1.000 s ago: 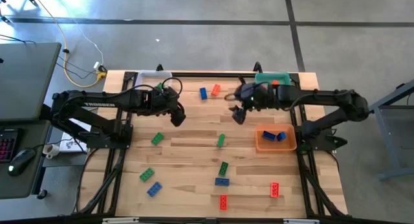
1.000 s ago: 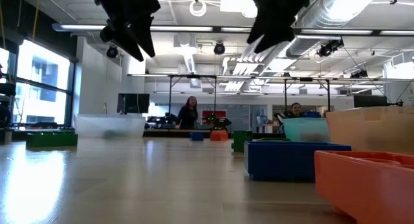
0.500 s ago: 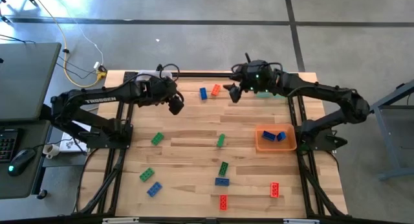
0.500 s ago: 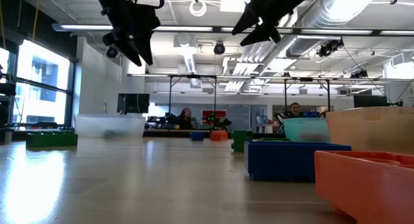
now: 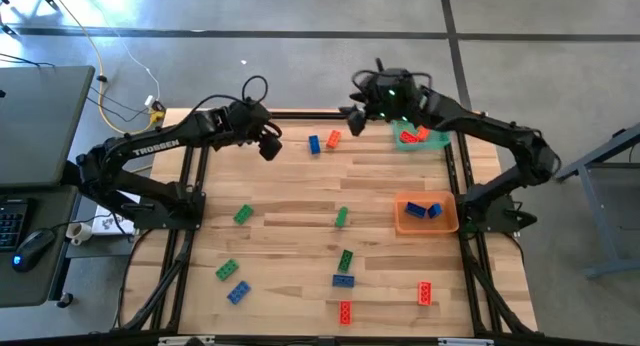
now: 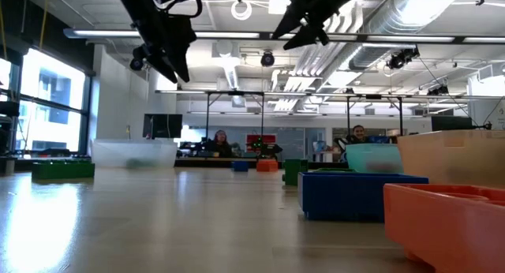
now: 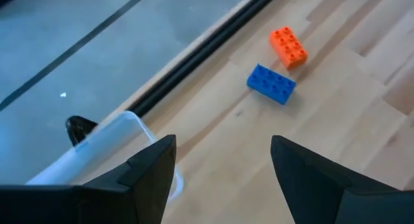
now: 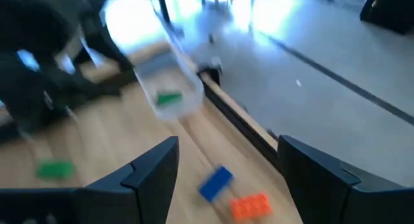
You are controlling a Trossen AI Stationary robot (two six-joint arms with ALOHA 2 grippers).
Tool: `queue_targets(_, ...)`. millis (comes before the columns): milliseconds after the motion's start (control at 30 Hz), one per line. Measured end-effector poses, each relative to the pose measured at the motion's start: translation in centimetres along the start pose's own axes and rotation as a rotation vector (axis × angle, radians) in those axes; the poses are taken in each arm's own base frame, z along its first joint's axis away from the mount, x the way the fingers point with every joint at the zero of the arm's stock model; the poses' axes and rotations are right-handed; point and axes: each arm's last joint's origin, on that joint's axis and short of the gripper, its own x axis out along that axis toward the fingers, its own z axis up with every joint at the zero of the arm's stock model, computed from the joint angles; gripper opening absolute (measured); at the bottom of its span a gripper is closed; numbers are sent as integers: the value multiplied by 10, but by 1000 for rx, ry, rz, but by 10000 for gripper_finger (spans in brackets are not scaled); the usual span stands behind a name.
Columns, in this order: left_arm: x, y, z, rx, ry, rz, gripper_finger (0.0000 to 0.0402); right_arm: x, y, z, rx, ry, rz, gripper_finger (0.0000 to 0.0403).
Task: Sort & place blocks by color
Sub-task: Put the orange game piece into the blue bin
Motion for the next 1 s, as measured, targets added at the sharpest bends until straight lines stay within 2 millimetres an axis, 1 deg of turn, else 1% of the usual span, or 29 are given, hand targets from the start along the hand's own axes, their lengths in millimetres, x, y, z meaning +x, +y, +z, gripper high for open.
queue_targets(167,3,8,1,-20,4,4,241,26,-10,12,-120,197,-31,250)
queue_targets(267,4,11,2,-19,9,-2,241,43,-14,17,-207,264,10,250)
queue_targets(367,4,12,2,-24,11,-7,241,62,-18,15,-337,327,71,250)
queue_targets(500,4,12,2,-24,11,-7,241,85,-23,8,-531,405,134,250)
queue_targets(567,4,12,2,-24,11,-8,241,95,-26,2,-629,452,153,250)
queue_targets(767,4,11,2,-24,16,-38,241,119,-32,-16,-916,573,138,250)
queue_targets(867,4,11,2,-25,14,-40,241,132,-34,-27,-1008,628,126,250)
queue_targets(1000,4,11,3,-30,0,-36,241,146,-36,-39,-1129,659,193,250)
